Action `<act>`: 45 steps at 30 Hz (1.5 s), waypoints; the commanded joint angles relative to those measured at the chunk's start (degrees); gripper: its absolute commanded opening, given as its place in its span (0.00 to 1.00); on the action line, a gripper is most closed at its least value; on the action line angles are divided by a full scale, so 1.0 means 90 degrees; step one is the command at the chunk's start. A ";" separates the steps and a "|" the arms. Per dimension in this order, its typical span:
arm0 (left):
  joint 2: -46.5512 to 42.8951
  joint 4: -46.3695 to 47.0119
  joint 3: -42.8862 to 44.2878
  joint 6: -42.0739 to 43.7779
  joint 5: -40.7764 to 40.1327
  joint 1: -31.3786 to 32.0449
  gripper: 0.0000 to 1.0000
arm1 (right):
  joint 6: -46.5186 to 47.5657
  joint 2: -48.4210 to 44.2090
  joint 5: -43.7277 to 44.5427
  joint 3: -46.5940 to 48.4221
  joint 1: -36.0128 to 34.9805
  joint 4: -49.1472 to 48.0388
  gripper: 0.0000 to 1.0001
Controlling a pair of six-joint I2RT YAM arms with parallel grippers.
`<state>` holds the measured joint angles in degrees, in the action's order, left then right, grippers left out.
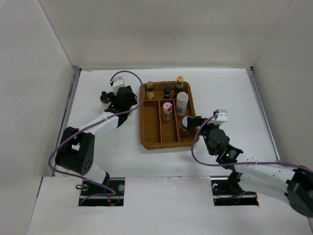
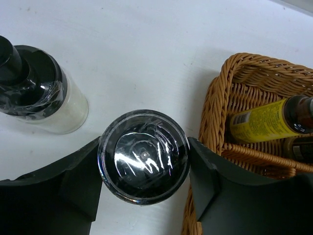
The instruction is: Organize the condiment bottles
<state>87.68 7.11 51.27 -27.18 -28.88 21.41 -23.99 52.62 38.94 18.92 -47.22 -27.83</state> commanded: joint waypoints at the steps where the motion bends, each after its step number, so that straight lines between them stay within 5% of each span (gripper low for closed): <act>1: -0.0074 0.0333 0.0261 0.0187 -0.0091 0.0047 0.42 | -0.0059 0.0012 -0.0098 0.0164 0.0027 -0.0315 1.00; 4: -0.0579 0.0342 0.0076 0.0334 -0.0325 0.0301 0.32 | -0.0020 0.0023 -0.0079 0.0203 0.0027 -0.0276 1.00; 10: -0.2786 -0.0193 -0.0169 0.0959 -0.1009 0.1247 0.32 | -0.0050 0.0013 -0.0049 0.0164 0.0027 -0.0345 1.00; 16: -0.3580 -0.1103 -0.0042 0.0716 -0.0824 0.2516 0.33 | -0.0069 -0.0026 0.0038 0.0135 0.0027 -0.0345 1.00; 24: -0.2430 0.0468 -0.0218 0.0432 -0.0658 0.4197 0.33 | -0.0362 -0.0895 0.0264 -0.0344 0.0359 -0.0511 1.00; 42: -0.0524 0.1661 -0.0608 0.0295 -0.0189 0.4257 0.35 | -0.0518 -0.0622 0.0010 -0.0276 0.0467 -0.0453 1.00; 45: -0.0416 0.1651 -0.0618 0.0286 -0.0355 0.4257 0.46 | -0.0508 -0.0778 0.0078 -0.0324 0.0457 -0.0452 1.00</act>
<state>84.60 16.12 45.19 -23.79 -31.20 60.01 -27.77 46.96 39.94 15.97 -43.46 -28.97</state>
